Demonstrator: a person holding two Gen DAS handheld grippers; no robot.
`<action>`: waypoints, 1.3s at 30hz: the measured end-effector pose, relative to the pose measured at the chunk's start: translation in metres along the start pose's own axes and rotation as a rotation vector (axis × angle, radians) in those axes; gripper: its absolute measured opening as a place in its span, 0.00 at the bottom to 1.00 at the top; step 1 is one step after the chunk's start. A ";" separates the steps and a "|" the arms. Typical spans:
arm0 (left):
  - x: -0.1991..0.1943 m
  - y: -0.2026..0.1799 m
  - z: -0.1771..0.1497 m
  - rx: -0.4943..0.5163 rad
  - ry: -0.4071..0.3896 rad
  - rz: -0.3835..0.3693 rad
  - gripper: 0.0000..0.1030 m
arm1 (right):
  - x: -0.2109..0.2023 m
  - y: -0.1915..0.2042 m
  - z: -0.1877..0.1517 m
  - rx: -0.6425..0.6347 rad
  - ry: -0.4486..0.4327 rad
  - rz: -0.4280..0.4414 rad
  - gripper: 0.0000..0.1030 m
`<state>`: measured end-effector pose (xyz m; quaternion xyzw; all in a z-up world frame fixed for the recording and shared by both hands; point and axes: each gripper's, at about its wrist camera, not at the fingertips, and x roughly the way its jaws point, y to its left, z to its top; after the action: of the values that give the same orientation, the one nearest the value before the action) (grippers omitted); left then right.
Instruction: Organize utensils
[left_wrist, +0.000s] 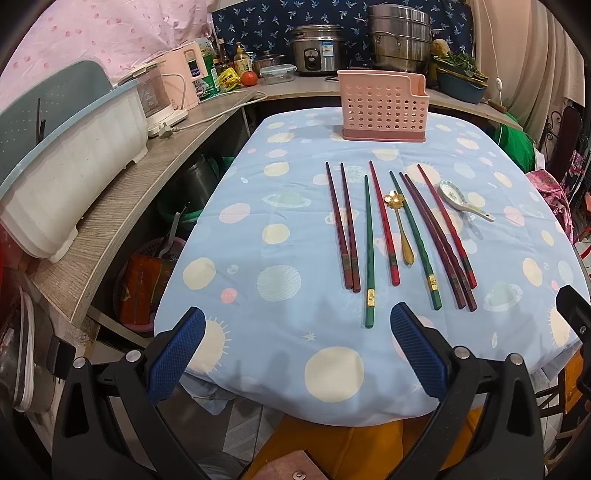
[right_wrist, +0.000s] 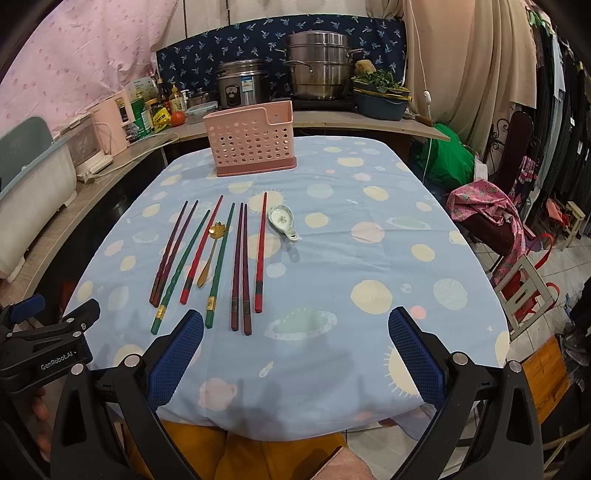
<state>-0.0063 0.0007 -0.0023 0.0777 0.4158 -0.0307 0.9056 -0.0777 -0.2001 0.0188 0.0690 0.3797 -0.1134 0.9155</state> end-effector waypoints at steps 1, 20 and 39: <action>0.001 -0.001 0.002 0.000 0.001 0.001 0.93 | 0.000 -0.001 0.000 0.000 -0.001 0.000 0.93; -0.001 0.000 0.002 0.000 -0.001 0.002 0.93 | -0.001 0.001 -0.001 0.001 -0.002 -0.004 0.93; -0.002 0.000 0.001 0.000 0.000 0.002 0.93 | -0.001 0.000 -0.003 0.001 -0.002 -0.004 0.93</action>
<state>-0.0069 0.0004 -0.0006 0.0780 0.4157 -0.0300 0.9056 -0.0803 -0.1994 0.0177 0.0684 0.3787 -0.1152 0.9158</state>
